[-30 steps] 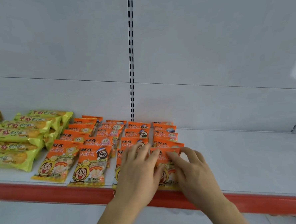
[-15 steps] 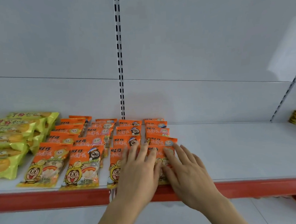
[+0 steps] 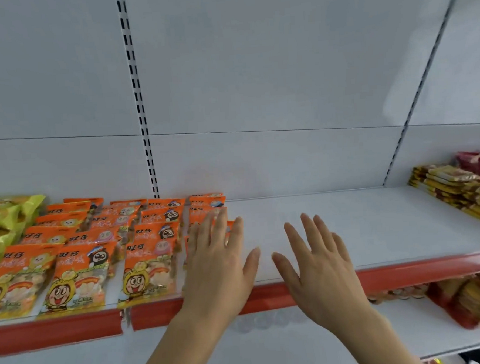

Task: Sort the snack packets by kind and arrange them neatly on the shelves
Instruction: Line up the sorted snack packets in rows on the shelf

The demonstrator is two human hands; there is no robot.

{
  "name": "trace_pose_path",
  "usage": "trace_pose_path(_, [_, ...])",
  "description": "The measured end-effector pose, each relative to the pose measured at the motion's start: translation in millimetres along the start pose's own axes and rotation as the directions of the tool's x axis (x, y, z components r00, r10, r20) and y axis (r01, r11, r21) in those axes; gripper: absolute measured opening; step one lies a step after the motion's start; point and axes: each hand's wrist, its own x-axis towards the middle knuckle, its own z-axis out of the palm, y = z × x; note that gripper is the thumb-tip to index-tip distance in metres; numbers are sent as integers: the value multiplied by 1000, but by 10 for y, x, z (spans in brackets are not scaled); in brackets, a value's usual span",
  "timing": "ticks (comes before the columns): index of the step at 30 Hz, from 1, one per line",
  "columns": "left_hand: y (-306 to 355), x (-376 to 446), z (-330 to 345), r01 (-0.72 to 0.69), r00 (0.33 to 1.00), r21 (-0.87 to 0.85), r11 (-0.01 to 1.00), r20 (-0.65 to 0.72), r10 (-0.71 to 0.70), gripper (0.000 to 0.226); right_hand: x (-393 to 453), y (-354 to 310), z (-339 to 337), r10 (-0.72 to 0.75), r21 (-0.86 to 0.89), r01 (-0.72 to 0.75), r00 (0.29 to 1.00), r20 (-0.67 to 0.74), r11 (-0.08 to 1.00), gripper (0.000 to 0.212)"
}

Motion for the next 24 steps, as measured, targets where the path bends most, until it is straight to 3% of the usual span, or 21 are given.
trace_pose_path(4, [677, 73, 111, -34, 999, 23, 999, 23, 34, 69, -189, 614, -205, 44, -43, -45, 999, -18, 998, 76])
trace_pose_path(13, [2527, 367, 404, -132, 988, -95, 987, 69, 139, 69, -544, 2352, -795, 165, -89, -165, 986, -11, 982, 76])
trace_pose_path(19, [3468, 668, 627, -210, 947, -163, 964, 210, 242, 90, -558, 3296, -987, 279, -81, -280, 960, -17, 957, 67])
trace_pose_path(24, [4052, 1027, 912, -225, 921, -188, 956, 280, 272, 71, -375, 3974, -967, 346, -61, -348, 937, -41, 936, 64])
